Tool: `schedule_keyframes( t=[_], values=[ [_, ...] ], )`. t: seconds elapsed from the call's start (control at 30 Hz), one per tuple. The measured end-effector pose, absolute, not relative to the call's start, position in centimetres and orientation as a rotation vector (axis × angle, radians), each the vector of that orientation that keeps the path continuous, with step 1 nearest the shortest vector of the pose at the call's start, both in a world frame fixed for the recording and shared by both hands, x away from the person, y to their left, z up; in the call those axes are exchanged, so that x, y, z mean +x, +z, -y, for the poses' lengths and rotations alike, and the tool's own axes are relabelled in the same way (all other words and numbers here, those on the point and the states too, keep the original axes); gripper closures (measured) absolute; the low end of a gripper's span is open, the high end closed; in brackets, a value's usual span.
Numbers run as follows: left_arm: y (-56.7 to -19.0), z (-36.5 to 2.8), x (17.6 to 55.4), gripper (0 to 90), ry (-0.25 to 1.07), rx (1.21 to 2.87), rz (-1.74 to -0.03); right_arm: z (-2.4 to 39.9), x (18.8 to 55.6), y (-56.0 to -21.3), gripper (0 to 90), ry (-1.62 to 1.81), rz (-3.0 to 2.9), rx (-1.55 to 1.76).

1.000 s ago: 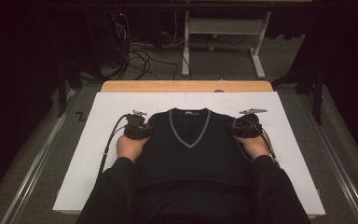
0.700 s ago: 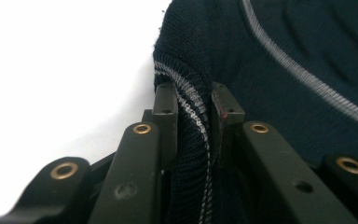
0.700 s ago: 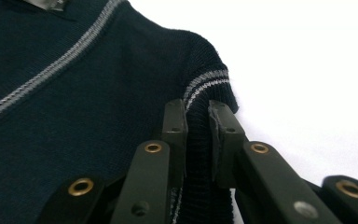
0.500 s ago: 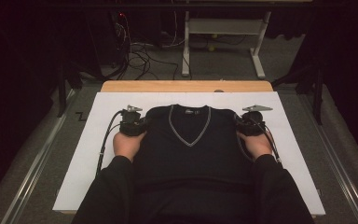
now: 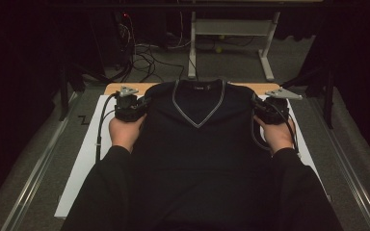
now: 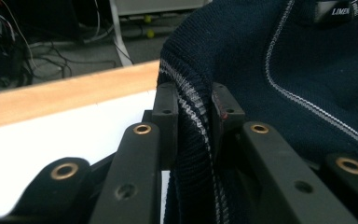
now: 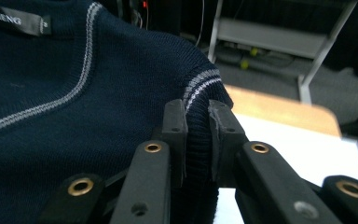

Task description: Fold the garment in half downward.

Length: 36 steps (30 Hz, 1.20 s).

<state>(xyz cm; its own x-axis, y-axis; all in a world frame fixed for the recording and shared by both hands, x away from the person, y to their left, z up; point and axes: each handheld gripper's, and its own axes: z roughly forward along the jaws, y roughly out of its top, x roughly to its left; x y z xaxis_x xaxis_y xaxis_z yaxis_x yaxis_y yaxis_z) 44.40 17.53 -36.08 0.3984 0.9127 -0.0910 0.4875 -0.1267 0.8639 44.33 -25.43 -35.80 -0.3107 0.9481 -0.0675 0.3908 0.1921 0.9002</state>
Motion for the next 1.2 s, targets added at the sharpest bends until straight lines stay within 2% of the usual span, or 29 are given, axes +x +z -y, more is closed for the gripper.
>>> schedule_keyframes(
  t=[0.23, 0.8, 1.0, 1.2],
  values=[
    [-34.3, -18.2, 44.6, 72.4, 0.633, 1.735, -1.215, 25.1, 44.1, -32.5, 79.2, 1.086, -1.756, 1.205],
    [-26.2, -18.2, 45.8, 72.5, 0.788, 1.716, -1.138, 24.8, 44.2, -26.5, 79.3, 1.132, -1.614, 1.146],
    [-26.9, -17.4, 45.9, 72.4, 0.768, 1.724, -1.137, 25.2, 44.4, -26.5, 79.3, 1.125, -1.622, 1.16],
    [-29.9, -17.4, 45.5, 72.1, 0.69, 1.765, -1.148, 25.4, 43.9, -28.9, 79.2, 1.148, -1.667, 1.186]
  ],
)
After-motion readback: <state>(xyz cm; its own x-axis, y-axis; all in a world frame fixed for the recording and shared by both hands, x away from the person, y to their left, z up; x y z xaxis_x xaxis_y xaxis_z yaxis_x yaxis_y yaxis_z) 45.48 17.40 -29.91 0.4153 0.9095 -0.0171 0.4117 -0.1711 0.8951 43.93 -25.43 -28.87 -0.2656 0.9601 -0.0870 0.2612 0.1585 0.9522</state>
